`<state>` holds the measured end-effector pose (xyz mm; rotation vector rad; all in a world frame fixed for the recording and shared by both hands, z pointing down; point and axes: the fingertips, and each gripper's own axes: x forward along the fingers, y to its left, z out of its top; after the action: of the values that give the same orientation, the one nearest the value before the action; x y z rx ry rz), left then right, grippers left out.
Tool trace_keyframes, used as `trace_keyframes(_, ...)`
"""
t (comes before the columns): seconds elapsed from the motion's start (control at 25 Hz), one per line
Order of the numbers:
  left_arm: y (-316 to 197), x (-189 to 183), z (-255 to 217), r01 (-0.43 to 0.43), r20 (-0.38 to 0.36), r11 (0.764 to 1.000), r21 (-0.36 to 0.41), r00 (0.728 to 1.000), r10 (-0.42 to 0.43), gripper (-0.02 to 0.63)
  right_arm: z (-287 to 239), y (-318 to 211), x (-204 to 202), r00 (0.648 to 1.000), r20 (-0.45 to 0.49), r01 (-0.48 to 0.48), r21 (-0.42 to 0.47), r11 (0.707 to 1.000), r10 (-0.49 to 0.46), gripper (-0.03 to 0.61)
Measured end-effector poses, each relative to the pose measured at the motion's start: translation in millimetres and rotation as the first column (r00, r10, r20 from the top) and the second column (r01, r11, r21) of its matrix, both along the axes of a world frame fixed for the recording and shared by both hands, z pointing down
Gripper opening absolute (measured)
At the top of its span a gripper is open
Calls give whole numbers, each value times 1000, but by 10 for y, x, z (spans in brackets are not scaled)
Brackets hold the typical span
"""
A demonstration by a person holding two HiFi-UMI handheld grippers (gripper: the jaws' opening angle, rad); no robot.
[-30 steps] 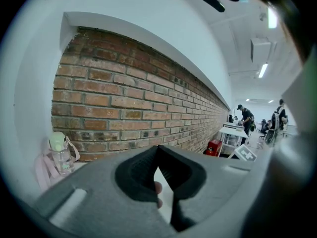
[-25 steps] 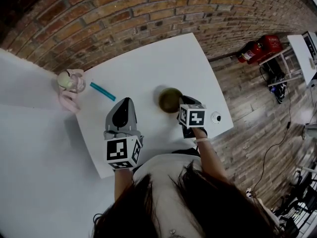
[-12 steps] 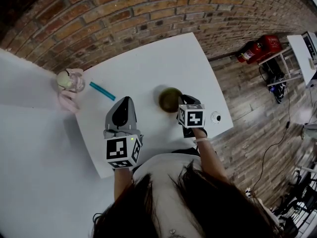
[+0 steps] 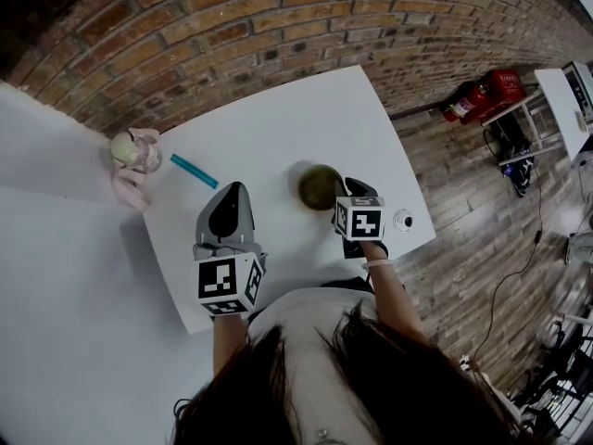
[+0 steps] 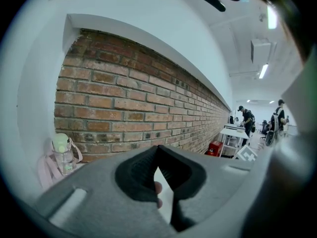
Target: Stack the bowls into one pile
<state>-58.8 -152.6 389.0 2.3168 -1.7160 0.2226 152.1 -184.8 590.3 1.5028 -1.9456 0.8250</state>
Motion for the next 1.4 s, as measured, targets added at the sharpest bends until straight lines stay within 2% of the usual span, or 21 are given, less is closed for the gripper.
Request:
trace_keyframes(0.4, 177, -23, -115, -4, -3, 1000, 31, 1000, 4, 0, -272, 94, -39, 1000, 22, -9, 79, 997, 7, 66)
trace_keyframes(0.68, 356, -139, -174, 4, -3, 999, 51, 1000, -4, 0, -549, 193, -194, 999, 37, 1, 169, 986, -8, 41)
trace_keyframes(0.92, 567, -264, -273, 7, 1, 998, 70, 1000, -7, 1, -852, 352, -377, 999, 40, 19, 256, 967, -30, 6)
trace_keyframes(1.2, 807, -488, -376, 18, 3, 995, 101, 1000, -18, 0, -1122, 563, -641, 997, 43, 47, 329, 943, -65, 6)
trace_keyframes(1.4, 966, -621, -476, 17, 2, 991, 133, 1000, -17, 0, -1404, 717, -804, 996, 40, 61, 401, 914, -84, 5)
